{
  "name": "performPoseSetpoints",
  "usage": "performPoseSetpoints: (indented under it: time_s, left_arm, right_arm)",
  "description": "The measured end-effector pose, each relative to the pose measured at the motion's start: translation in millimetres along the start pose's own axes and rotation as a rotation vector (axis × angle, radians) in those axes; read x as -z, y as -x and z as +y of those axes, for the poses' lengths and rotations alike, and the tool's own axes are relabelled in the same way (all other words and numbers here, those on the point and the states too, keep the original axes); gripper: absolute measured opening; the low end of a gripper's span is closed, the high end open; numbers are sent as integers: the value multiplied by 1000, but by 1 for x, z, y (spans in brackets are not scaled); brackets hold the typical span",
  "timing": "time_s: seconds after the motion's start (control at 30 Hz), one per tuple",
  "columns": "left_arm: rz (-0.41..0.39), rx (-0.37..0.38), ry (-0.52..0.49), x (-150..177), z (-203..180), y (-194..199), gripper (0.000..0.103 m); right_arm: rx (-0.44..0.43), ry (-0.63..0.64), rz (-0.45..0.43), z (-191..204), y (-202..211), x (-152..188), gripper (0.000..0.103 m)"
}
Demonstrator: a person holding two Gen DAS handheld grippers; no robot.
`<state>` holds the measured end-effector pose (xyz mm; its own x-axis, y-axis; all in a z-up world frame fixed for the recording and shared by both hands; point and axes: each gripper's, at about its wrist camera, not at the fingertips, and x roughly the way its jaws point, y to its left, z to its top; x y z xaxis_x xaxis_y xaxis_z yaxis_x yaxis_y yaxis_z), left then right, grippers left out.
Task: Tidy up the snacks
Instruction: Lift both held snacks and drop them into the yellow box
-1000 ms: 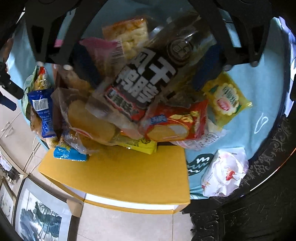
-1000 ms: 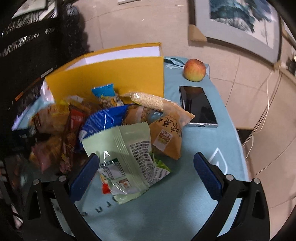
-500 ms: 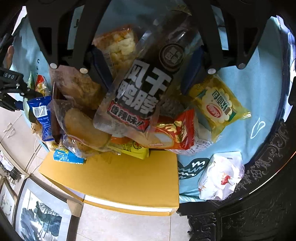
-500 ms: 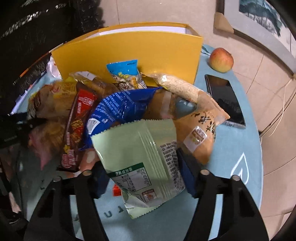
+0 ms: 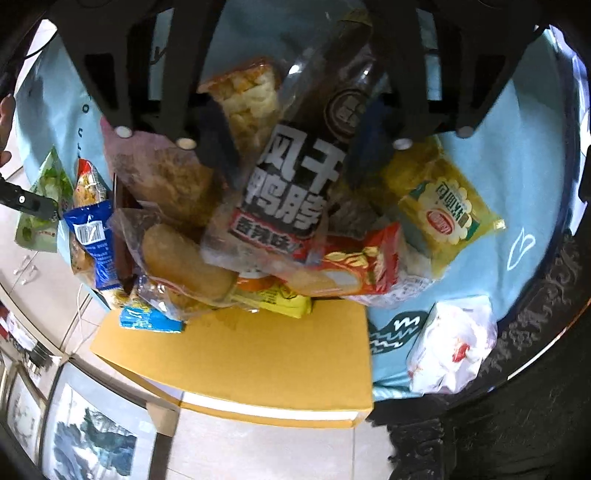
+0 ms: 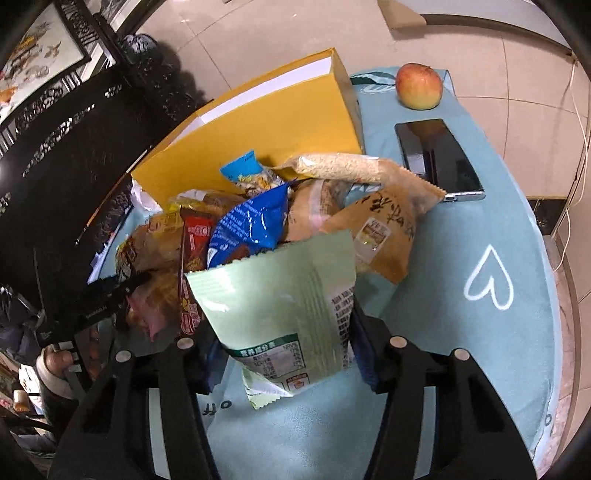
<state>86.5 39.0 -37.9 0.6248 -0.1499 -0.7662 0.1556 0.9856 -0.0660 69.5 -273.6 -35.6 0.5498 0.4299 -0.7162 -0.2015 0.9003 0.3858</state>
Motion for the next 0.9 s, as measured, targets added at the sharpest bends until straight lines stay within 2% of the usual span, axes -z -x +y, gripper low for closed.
performPoseSetpoints:
  time_s: [0.03,0.17,0.23,0.27,0.3,0.33,0.4,0.43,0.5,0.53,0.57,0.7,0.8,0.9]
  left_arm:
    - [-5,-8,-6,0,-3,1,45]
    - [0,-11,4,1,-1,4,35]
    - [1,-1,13,3,2,6,34]
    - [0,5,14,4,3,6,34]
    - [-1,8,12,5,4,7,34]
    - [-5,13,12,5,4,7,34]
    - [-10,24,19,6,6,7,34]
    - [-11,31,26,6,8,6,34]
    - [-6,33,38,6,9,7,33]
    - [-2,33,43,5,9,8,32]
    - [1,41,47,5,9,9,32]
    - [-19,60,38,4,6,21,31]
    - [-16,88,64,2,8,29,31]
    - [-41,95,56,0,6,38,31]
  right_arm:
    - [8,8,1,2,-2,0,58]
    - [75,87,24,14,-13,3,62]
    - [171,137,43,20,-22,7,76]
    - [215,159,48,22,-25,9,87]
    - [257,189,50,24,-29,13,89]
    - [251,194,46,24,-30,15,89]
    - [165,151,46,18,-28,18,71]
    - [154,136,44,16,-26,18,67]
    - [127,113,40,14,-21,17,51]
    - [106,96,30,12,-16,16,48]
    - [70,74,14,11,-8,14,46]
    - [23,58,-39,14,11,6,45]
    - [-43,39,-57,17,17,3,46]
    - [-27,63,-65,27,16,-3,46]
